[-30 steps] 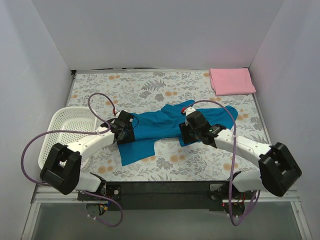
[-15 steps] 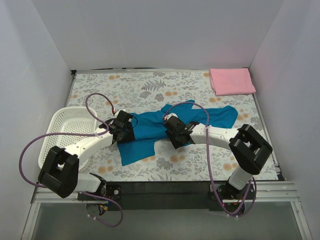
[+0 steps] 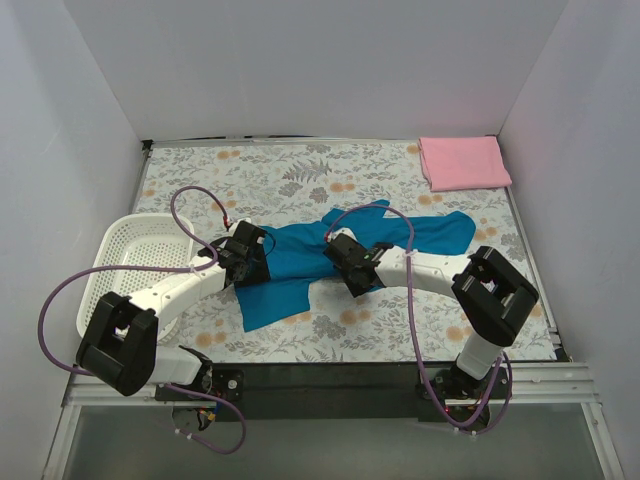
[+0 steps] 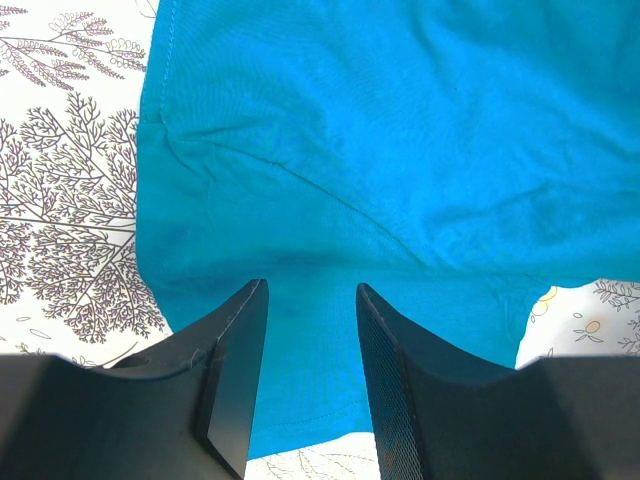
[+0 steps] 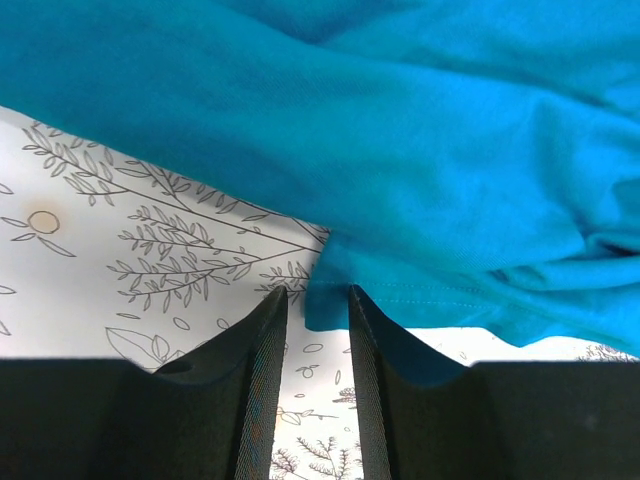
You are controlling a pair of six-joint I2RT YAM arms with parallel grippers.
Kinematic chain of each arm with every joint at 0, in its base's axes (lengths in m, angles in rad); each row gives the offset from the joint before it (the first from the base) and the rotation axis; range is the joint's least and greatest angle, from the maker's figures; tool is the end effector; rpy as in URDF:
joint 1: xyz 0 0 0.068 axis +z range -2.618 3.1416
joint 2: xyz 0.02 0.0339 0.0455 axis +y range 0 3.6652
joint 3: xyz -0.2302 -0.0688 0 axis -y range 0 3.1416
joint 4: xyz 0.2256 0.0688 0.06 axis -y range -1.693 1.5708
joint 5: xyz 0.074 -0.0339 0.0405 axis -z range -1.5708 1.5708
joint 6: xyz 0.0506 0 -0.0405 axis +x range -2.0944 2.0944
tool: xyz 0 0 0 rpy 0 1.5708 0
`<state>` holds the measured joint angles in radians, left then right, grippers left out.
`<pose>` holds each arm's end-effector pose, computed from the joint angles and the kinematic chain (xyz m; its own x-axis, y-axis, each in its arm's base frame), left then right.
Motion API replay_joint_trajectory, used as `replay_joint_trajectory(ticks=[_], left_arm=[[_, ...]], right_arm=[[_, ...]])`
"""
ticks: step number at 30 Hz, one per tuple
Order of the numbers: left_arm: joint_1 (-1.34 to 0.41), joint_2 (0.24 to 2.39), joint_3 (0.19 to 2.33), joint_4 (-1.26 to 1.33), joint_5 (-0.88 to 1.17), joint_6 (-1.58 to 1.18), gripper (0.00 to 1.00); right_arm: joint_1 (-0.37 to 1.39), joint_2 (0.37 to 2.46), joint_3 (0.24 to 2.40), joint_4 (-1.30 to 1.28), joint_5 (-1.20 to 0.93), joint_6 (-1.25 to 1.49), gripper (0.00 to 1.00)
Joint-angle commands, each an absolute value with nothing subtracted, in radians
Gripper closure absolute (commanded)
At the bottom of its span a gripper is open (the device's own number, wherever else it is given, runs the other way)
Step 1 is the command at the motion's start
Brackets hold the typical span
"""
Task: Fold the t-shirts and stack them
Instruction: Flatten the tshirt out
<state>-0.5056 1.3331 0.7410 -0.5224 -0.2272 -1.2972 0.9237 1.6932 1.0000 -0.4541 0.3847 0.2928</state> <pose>0.2162 -0.1067 0.1504 -0.5829 -0.7495 -0.3137 -0.6521 0.6619 -0.3696 0.2018 0.2356 0.1338 -0.7128 -0.4996 -0.4922 -0.4604 0.8628 -0.2090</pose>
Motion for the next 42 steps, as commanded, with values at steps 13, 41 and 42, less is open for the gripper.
replay_joint_trajectory(ticks=[13,41,42], left_arm=[[-0.502,1.304,0.730,-0.517,-0.238,-1.296,0.60],[-0.506,1.239,0.736,-0.948,-0.221,-1.611,0.55],[-0.509,1.253,0.727,-0.948,-0.219,-1.623,0.58]], right_arm=[[0.928,1.766,0.974,-0.551,0.417,0.319,0.69],[0.928,1.421,0.896,-0.605,0.350,0.235,0.99],[0.928,1.413,0.885,-0.589,0.339,0.232,0.99]])
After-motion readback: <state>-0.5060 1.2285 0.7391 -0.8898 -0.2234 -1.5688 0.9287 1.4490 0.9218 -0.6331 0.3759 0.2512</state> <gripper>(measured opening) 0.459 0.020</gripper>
